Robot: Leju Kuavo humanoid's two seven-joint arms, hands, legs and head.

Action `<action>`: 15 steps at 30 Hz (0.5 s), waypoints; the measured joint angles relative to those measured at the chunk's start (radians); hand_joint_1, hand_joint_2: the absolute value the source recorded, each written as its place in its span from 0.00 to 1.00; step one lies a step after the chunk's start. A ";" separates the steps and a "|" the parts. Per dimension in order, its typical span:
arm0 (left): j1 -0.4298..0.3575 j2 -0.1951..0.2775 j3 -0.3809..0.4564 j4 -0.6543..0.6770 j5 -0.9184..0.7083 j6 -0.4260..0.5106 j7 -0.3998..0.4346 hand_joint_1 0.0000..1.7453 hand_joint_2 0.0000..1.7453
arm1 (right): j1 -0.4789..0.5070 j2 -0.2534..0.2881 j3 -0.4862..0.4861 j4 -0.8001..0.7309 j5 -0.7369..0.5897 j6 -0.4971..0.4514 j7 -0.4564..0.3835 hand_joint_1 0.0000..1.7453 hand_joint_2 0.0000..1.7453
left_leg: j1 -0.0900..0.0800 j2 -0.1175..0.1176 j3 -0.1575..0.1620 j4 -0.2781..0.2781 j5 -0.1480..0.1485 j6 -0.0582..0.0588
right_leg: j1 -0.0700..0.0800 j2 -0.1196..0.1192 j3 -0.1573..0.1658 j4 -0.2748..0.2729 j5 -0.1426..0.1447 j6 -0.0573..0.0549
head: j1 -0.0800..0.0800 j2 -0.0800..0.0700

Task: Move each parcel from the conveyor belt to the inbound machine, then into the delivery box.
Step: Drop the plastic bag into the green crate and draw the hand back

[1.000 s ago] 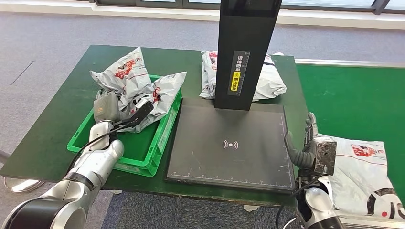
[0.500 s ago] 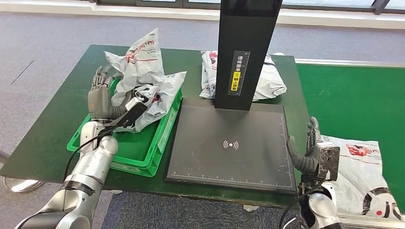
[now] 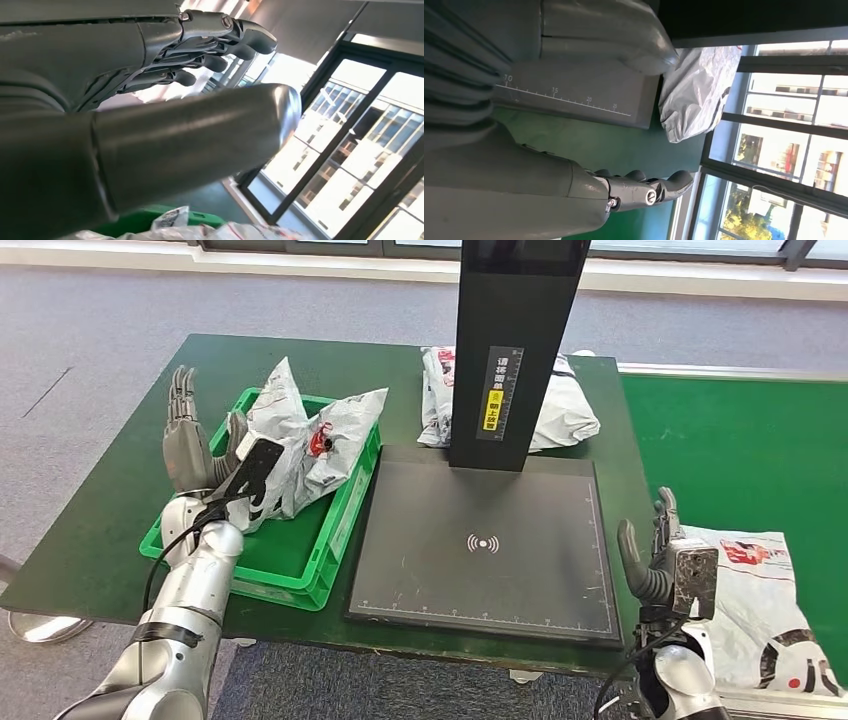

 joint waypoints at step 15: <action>-0.026 -0.003 0.035 0.091 0.288 -0.111 -0.099 0.00 0.50 | -0.015 0.000 -0.010 0.028 0.033 0.001 0.027 0.00 1.00 | 0.000 0.000 0.000 0.000 0.000 0.000 | 0.000 0.000 0.000 0.000 0.000 0.000 | 0.000 0.000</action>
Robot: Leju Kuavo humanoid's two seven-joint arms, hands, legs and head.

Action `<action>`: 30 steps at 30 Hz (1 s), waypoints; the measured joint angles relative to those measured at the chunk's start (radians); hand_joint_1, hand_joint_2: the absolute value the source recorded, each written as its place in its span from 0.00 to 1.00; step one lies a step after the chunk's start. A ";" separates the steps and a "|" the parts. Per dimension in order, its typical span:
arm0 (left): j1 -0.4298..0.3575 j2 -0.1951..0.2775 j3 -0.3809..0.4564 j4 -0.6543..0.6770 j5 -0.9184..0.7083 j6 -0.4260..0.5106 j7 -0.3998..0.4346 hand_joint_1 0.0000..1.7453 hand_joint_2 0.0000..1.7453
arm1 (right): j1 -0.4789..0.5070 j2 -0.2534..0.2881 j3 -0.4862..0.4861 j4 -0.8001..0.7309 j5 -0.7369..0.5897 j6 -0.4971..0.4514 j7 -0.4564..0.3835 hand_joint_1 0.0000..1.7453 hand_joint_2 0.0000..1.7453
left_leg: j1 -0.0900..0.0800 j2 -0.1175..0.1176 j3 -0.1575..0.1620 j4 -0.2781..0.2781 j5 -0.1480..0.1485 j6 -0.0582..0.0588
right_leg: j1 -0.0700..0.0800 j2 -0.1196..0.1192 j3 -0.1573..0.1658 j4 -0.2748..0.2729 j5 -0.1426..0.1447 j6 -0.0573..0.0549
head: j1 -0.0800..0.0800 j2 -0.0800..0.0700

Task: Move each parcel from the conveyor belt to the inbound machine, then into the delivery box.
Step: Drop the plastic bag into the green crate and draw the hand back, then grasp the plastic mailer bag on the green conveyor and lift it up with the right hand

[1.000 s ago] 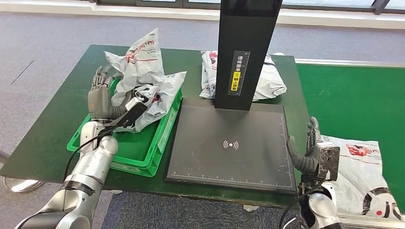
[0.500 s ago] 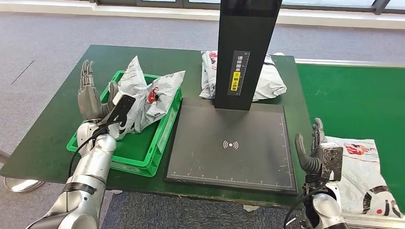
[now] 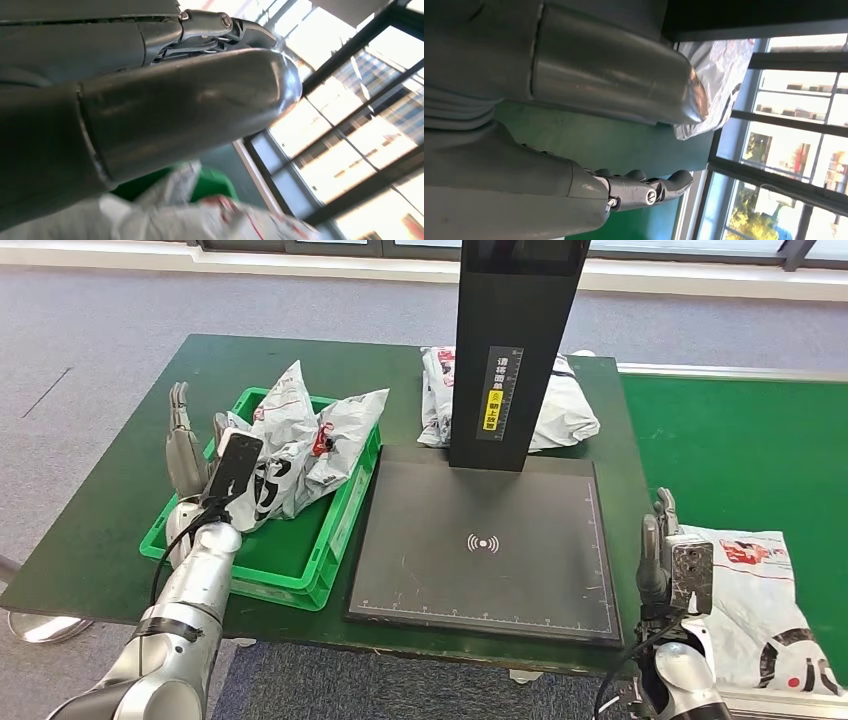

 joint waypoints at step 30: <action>0.032 -0.112 -0.791 -0.142 0.652 -0.040 -0.110 0.00 1.00 | -0.036 -0.124 -0.294 0.454 0.514 -0.145 0.314 0.00 1.00 | -0.001 -0.001 -0.001 0.000 -0.002 0.003 | -0.001 -0.001 0.001 -0.002 -0.001 0.002 | 0.000 0.000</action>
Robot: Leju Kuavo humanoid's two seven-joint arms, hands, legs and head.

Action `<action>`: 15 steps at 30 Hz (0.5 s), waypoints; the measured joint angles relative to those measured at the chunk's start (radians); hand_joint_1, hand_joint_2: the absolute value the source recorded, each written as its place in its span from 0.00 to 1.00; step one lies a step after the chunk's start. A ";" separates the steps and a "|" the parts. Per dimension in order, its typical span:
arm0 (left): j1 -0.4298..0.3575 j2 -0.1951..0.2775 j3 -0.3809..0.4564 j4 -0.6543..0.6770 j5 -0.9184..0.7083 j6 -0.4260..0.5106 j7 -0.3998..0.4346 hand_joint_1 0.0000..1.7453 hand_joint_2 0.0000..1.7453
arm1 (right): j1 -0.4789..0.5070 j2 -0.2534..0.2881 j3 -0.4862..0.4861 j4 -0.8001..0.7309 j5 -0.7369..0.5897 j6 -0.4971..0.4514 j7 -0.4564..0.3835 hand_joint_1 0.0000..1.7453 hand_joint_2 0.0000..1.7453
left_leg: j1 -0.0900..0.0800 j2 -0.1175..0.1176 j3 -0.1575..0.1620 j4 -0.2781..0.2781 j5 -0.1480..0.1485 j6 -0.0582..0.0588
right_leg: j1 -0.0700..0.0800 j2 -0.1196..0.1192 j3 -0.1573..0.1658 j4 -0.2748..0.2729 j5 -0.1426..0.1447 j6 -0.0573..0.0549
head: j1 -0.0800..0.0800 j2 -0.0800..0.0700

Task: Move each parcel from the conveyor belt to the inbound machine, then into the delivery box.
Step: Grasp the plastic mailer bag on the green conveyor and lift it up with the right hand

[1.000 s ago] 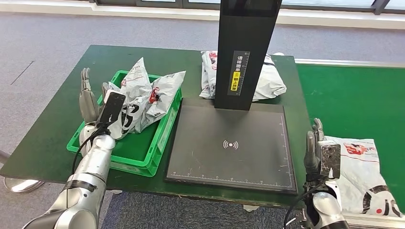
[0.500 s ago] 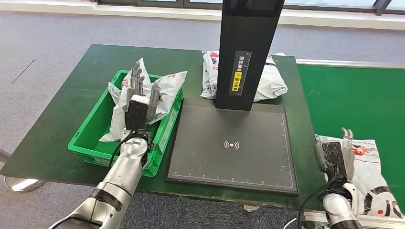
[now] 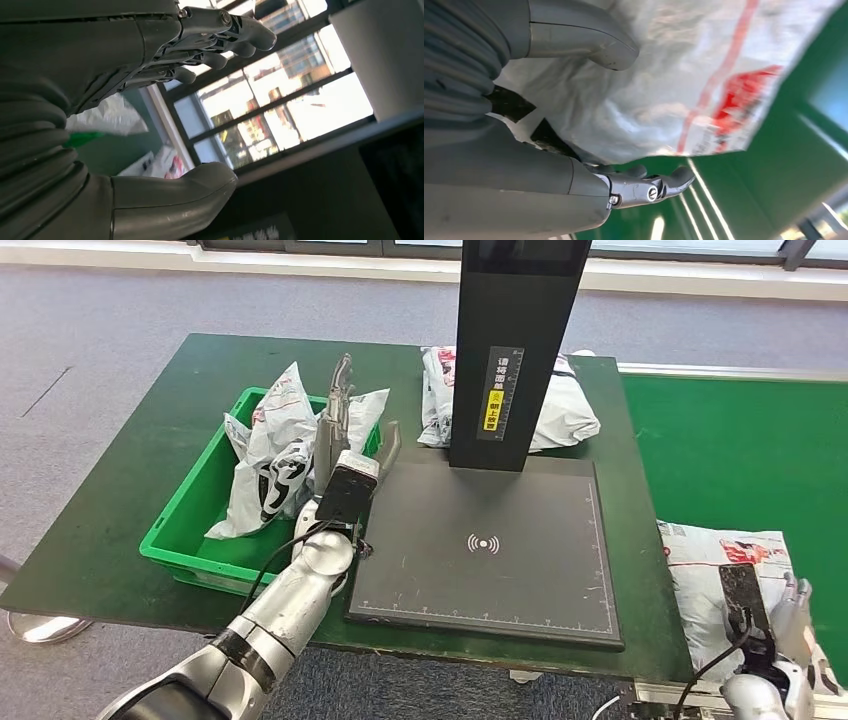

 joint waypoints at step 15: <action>-0.010 -0.066 -0.167 0.184 0.027 -0.197 0.045 0.00 1.00 | -0.129 -0.063 -0.066 0.263 0.107 0.438 0.069 1.00 1.00 | 0.000 0.004 0.004 0.000 -0.001 0.002 | 0.001 0.002 0.005 -0.002 0.000 0.001 | 0.000 0.000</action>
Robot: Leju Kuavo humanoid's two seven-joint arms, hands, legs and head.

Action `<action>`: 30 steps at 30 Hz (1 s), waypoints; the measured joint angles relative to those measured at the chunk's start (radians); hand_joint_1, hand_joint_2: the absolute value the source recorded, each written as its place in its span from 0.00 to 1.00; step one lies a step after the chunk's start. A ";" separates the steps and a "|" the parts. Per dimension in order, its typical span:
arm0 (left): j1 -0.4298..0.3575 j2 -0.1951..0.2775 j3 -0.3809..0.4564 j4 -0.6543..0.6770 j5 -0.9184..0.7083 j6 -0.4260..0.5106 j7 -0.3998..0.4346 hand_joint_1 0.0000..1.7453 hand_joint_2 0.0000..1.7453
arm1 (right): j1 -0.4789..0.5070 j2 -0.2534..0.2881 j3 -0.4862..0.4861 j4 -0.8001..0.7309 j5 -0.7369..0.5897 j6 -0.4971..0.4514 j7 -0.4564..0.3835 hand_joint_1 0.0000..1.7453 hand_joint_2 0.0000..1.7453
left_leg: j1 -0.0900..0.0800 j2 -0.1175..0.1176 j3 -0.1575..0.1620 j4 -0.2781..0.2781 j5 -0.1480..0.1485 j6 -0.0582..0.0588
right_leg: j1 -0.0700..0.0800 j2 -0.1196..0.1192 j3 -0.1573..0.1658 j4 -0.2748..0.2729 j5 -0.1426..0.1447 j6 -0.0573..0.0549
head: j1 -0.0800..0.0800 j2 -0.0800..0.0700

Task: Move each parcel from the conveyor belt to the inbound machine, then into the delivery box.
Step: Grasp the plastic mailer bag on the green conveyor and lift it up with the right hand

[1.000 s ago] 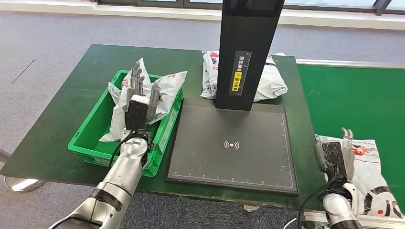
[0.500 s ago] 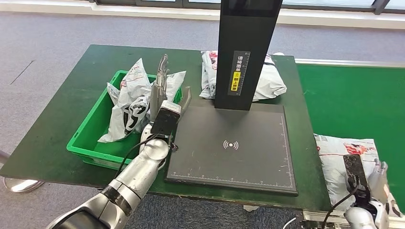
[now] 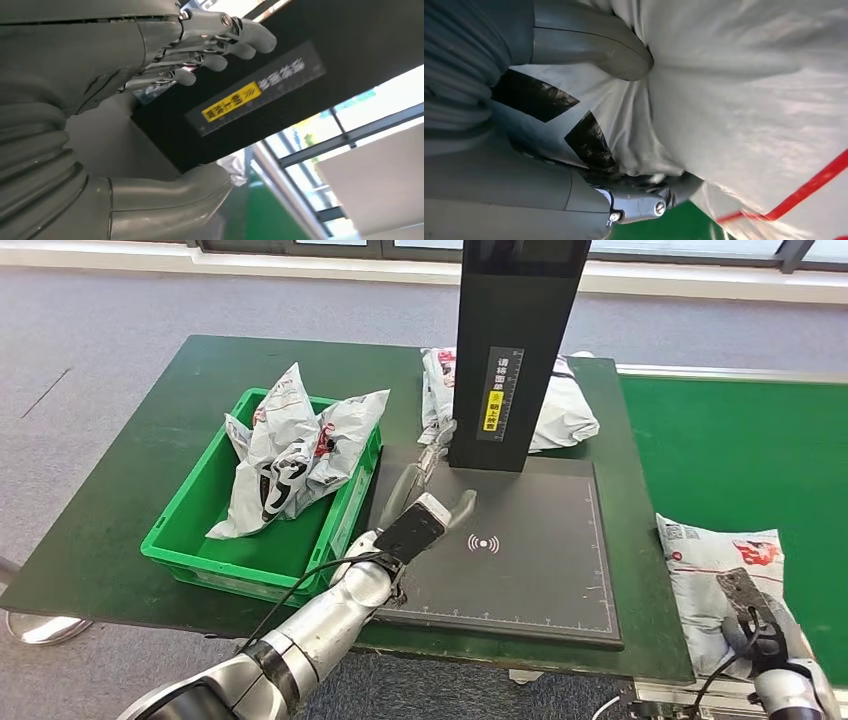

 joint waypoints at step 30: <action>-0.052 0.015 0.027 0.115 0.216 0.099 0.017 0.00 1.00 | 0.026 0.129 0.114 -0.372 -0.344 -0.019 -0.220 1.00 1.00 | 0.002 0.014 -0.004 -0.001 -0.003 -0.004 | 0.002 0.015 0.000 0.001 0.003 -0.001 | 0.000 0.000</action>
